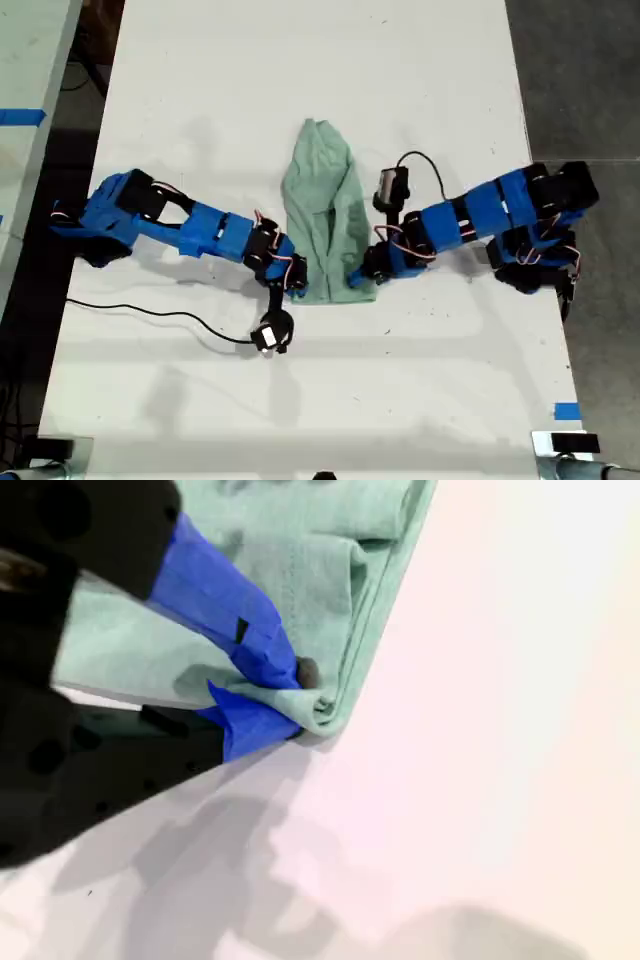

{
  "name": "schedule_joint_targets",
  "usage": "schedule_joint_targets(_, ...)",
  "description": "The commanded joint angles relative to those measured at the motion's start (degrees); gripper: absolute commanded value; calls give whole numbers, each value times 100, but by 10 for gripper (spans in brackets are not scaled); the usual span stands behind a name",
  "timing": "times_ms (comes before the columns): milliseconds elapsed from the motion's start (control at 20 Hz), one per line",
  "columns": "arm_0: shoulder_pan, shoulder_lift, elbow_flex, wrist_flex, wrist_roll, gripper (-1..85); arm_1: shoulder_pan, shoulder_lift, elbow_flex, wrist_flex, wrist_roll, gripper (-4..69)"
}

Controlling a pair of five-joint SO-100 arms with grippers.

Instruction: Fold t shirt

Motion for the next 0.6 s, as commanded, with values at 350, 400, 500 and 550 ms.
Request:
schedule_joint_targets(350,308,914,-185,79,44,-2,-536,-888,-3349,2118,-44,16)
schedule_joint_targets(400,334,1230,-185,70,79,-2,-527,-1072,-4377,2663,-185,16)
schedule_joint_targets(500,123,1863,-141,229,220,-2,-62,-870,-4948,2900,-659,16)
schedule_joint_targets(550,-88,2153,-53,431,237,-2,325,-580,-4720,2839,-905,16)
